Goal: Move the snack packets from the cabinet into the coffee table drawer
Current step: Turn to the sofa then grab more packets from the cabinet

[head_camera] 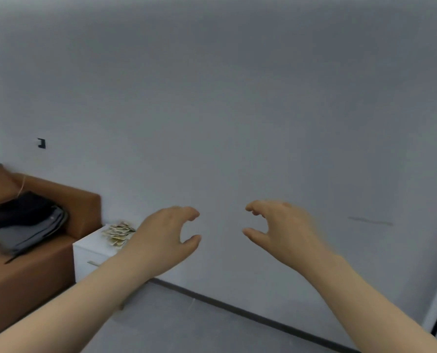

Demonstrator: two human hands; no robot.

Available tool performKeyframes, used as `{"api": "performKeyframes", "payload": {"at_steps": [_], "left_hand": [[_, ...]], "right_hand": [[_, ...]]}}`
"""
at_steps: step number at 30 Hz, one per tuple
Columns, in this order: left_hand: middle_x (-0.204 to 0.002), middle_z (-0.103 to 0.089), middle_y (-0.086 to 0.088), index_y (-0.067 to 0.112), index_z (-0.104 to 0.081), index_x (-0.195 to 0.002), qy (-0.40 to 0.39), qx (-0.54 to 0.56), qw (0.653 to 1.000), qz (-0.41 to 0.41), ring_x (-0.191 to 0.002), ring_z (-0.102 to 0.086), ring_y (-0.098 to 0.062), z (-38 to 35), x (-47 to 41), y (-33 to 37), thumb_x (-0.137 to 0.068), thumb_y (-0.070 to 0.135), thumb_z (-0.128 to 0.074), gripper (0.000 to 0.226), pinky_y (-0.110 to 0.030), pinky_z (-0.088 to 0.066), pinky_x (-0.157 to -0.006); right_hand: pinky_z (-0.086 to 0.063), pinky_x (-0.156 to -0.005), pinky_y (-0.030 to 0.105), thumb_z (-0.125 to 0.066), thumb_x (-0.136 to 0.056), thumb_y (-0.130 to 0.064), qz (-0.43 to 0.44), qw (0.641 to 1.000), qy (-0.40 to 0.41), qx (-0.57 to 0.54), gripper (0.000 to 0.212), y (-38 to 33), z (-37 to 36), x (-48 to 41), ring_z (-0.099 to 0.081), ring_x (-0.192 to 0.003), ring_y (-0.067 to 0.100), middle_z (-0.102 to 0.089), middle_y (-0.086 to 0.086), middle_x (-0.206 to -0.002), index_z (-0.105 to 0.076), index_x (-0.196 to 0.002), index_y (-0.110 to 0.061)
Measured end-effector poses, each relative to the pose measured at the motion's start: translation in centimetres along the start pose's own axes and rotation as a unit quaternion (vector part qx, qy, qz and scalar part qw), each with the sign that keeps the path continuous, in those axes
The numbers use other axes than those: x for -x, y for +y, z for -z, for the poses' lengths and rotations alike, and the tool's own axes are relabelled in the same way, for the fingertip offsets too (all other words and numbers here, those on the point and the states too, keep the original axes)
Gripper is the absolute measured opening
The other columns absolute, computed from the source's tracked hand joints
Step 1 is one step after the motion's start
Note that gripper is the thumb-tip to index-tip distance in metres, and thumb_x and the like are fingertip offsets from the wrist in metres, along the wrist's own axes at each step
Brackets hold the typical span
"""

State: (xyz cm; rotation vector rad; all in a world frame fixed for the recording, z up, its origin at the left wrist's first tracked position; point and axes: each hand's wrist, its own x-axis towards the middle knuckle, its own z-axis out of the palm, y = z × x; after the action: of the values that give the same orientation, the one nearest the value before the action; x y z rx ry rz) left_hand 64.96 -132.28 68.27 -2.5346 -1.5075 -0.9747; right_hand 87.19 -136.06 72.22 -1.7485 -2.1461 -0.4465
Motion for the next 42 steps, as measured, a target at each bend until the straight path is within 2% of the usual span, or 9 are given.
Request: {"api": "performKeyframes", "payload": {"at_steps": [9, 17, 22, 25, 29, 34, 42], "left_hand": [[-0.129, -0.055, 0.017, 0.031, -0.048, -0.132, -0.003, -0.05, 0.996, 0.074, -0.119, -0.05, -0.005, -6.2, -8.9, -12.7, -0.088, 0.043, -0.055, 0.046, -0.019, -0.035, -0.096], [-0.126, -0.057, 0.015, 0.028, -0.051, -0.13, -0.022, -0.068, 0.988, 0.135, -0.116, -0.051, -0.004, -9.7, -17.5, -26.4, -0.089, 0.039, -0.055, 0.043, -0.017, -0.036, -0.092], [-0.115, -0.062, 0.012, 0.023, -0.058, -0.12, -0.052, -0.064, 0.98, 0.179, -0.108, -0.056, -0.009, -12.6, -21.2, -33.3, -0.086, 0.04, -0.055, 0.038, -0.022, -0.043, -0.088], [-0.117, -0.061, 0.012, 0.023, -0.057, -0.122, -0.063, -0.077, 0.976, 0.193, -0.109, -0.055, -0.008, -14.5, -24.0, -37.6, -0.089, 0.033, -0.057, 0.034, -0.02, -0.042, -0.087], [-0.112, -0.063, 0.008, 0.02, -0.058, -0.117, -0.068, -0.095, 0.965, 0.234, -0.104, -0.055, -0.009, -17.4, -27.7, -43.9, -0.088, 0.035, -0.057, 0.033, -0.025, -0.044, -0.087], [-0.126, -0.056, 0.016, 0.029, -0.051, -0.13, -0.092, -0.094, 0.951, 0.279, -0.112, -0.053, -0.003, -20.6, -32.1, -51.2, -0.088, 0.039, -0.055, 0.042, -0.015, -0.038, -0.085], [-0.128, -0.056, 0.014, 0.028, -0.051, -0.13, -0.117, -0.073, 0.93, 0.341, -0.118, -0.052, -0.004, -24.4, -35.0, -65.4, -0.087, 0.04, -0.056, 0.045, -0.019, -0.042, -0.093]], "right_hand": [[-0.039, -0.095, 0.025, -0.051, -0.091, -0.049, 0.062, 0.997, -0.029, -0.036, 0.046, 0.8, -11.1, -15.3, -0.05, -0.12, 0.007, -0.053, -0.017, -0.13, -0.044, -0.134, -0.033], [-0.039, -0.094, 0.023, -0.05, -0.092, -0.048, 0.095, 0.99, -0.073, -0.076, 0.046, -1.9, -21.6, -30.5, -0.05, -0.119, 0.005, -0.054, -0.017, -0.129, -0.044, -0.135, -0.033], [-0.039, -0.093, 0.022, -0.05, -0.092, -0.047, 0.11, 0.983, -0.107, -0.104, 0.045, -3.4, -28.5, -38.4, -0.05, -0.118, 0.004, -0.054, -0.017, -0.129, -0.044, -0.134, -0.033], [-0.04, -0.095, 0.023, -0.051, -0.092, -0.047, 0.121, 0.978, -0.118, -0.121, 0.045, -4.2, -33.2, -43.5, -0.05, -0.118, 0.004, -0.054, -0.017, -0.129, -0.045, -0.134, -0.033], [-0.04, -0.094, 0.023, -0.052, -0.091, -0.046, 0.14, 0.97, -0.138, -0.142, 0.044, -5.1, -39.5, -50.3, -0.05, -0.118, 0.004, -0.054, -0.017, -0.129, -0.045, -0.133, -0.033], [-0.041, -0.095, 0.023, -0.051, -0.092, -0.045, 0.161, 0.958, -0.179, -0.155, 0.044, -6.0, -46.5, -58.4, -0.05, -0.118, 0.006, -0.054, -0.017, -0.128, -0.045, -0.134, -0.034], [-0.041, -0.09, 0.022, -0.052, -0.09, -0.046, 0.159, 0.942, -0.243, -0.169, 0.043, -11.2, -57.2, -68.6, -0.051, -0.115, 0.005, -0.055, -0.016, -0.126, -0.047, -0.132, -0.035]]}}
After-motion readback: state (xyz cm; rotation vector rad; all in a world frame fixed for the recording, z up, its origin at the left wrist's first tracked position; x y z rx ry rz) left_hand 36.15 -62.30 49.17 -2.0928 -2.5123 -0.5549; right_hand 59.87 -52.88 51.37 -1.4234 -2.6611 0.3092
